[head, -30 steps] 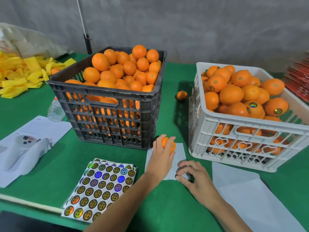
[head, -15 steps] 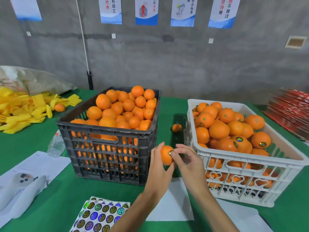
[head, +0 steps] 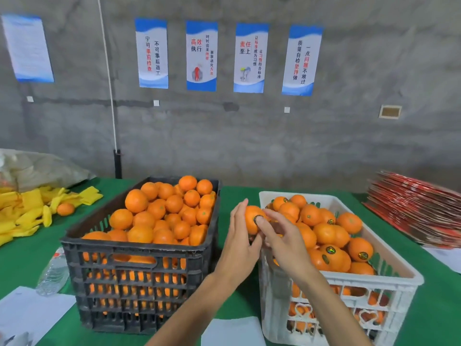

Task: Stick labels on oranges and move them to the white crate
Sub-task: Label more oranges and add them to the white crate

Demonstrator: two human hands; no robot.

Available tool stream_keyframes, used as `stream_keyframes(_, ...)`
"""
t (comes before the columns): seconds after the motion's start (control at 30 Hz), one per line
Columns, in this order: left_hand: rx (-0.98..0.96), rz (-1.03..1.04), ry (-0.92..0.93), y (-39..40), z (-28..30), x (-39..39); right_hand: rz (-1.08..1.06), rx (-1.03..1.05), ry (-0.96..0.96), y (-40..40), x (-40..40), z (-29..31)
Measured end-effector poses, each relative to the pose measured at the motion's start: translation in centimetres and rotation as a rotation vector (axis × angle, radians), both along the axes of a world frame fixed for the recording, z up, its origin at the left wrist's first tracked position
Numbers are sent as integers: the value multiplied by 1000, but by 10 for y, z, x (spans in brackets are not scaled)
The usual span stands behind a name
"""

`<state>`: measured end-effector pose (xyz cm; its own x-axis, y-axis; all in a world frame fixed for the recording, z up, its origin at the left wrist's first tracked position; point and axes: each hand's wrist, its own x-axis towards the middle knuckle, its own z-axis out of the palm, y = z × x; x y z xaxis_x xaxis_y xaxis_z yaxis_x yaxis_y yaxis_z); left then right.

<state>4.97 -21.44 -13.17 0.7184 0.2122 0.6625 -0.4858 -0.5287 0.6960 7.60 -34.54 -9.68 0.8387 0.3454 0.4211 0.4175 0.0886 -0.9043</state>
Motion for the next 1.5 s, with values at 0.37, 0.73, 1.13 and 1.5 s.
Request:
stream_keyframes(0.37,422,259,379,82,39,52,-714,-357,-322,-53,100,15)
stream_keyframes(0.73,390,292,871,155,34,99,-548,-696,-468,-2,100,7)
stream_keyframes(1.13,806,329,1075,177,20,158,-387,-753,-612,28,107,-20)
stream_keyframes(1.5,188,516,254,110,74,40,-200,-463,-576,48,55,-2)
